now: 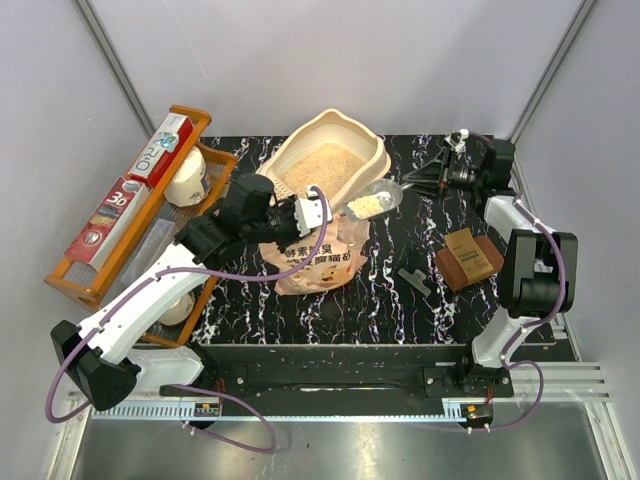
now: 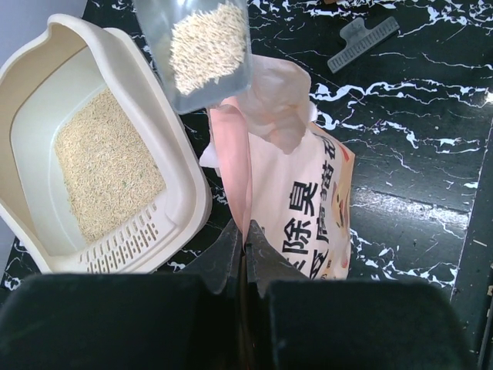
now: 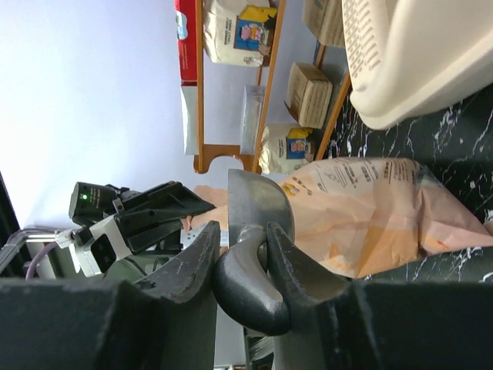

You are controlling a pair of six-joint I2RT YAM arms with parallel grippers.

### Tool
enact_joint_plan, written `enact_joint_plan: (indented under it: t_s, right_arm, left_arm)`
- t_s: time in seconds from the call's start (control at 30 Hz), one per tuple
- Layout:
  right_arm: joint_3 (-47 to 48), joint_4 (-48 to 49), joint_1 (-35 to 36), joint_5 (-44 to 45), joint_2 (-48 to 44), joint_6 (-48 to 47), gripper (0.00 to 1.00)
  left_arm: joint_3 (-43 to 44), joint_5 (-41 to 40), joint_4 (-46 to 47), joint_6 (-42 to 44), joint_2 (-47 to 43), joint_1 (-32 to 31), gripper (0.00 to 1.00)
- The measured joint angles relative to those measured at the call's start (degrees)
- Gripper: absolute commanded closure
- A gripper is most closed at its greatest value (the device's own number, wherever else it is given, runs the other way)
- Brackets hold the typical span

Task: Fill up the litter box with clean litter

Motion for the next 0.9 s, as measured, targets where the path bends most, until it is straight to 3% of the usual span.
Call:
enact_joint_plan:
  t_s: [0.3, 0.6, 0.9]
  right_arm:
    - [18.40, -13.57, 0.61, 11.08, 0.90, -6.62, 1.00]
    - [40.54, -31.10, 7.08, 32.33, 7.76, -19.76, 1.00]
    - [51.87, -42.75, 13.05, 51.82, 15.76, -30.82, 1.00]
  left_arm:
    - [-1.57, 0.48, 0.39, 0.87, -0.79, 0.00, 1.00]
    - [-2.89, 1.14, 0.26, 0.92, -2.25, 0.00, 1.00]
    - [-3.85, 1.84, 0.17, 1.33, -3.58, 0.00, 1.00]
